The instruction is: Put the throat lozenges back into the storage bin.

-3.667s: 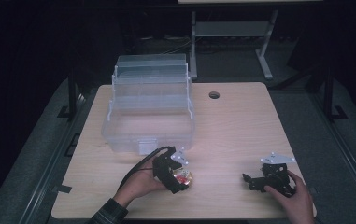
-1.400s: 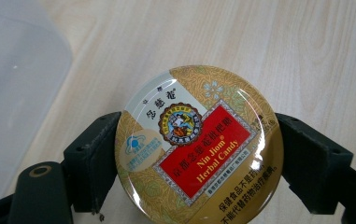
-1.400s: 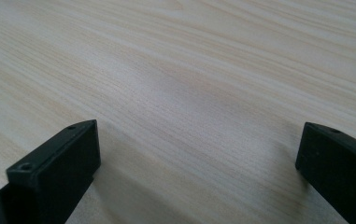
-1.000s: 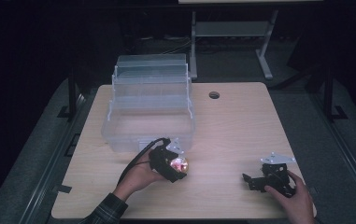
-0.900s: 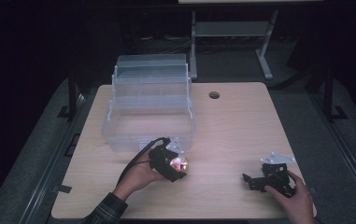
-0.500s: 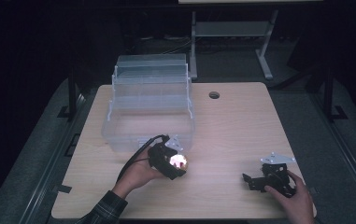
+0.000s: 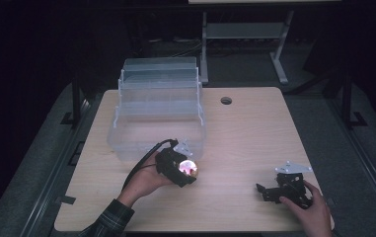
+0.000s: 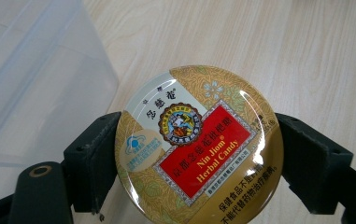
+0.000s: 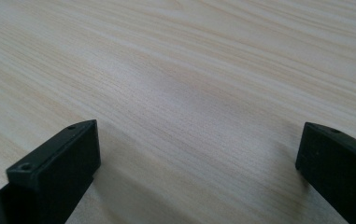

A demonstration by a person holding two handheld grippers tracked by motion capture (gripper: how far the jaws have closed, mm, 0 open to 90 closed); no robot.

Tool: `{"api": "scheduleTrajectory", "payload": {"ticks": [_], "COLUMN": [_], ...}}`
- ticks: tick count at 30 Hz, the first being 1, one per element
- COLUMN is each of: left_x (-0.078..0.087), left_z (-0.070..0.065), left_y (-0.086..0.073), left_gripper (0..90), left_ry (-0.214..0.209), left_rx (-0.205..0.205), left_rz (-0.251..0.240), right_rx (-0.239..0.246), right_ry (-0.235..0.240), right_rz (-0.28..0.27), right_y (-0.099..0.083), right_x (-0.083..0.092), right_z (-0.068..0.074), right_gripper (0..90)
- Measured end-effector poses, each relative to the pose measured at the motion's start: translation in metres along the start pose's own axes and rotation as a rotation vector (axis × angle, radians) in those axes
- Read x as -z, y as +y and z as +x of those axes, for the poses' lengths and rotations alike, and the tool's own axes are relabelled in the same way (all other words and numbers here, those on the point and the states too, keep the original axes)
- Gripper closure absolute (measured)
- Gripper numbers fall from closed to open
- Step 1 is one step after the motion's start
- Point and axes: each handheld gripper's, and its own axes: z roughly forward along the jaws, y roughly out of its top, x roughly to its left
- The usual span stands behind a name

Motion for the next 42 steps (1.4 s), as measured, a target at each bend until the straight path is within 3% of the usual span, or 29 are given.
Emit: {"api": "scheduleTrajectory", "payload": {"ticks": [27,42], "left_x": [0.026,0.043], "left_z": [0.008,0.018], "left_y": [0.012,0.017], "left_gripper": [19.5,19.5], "left_ry": [0.026,0.046], "left_rx": [-0.003,0.03], "left_rz": [-0.026,-0.053], "right_rx": [0.0,0.0], "right_ry": [0.002,0.0], "right_rz": [0.0,-0.001], "right_y": [0.0,0.0], "right_x": [0.0,0.0], "right_z": [0.0,0.0], "right_gripper": [0.0,0.0]}}
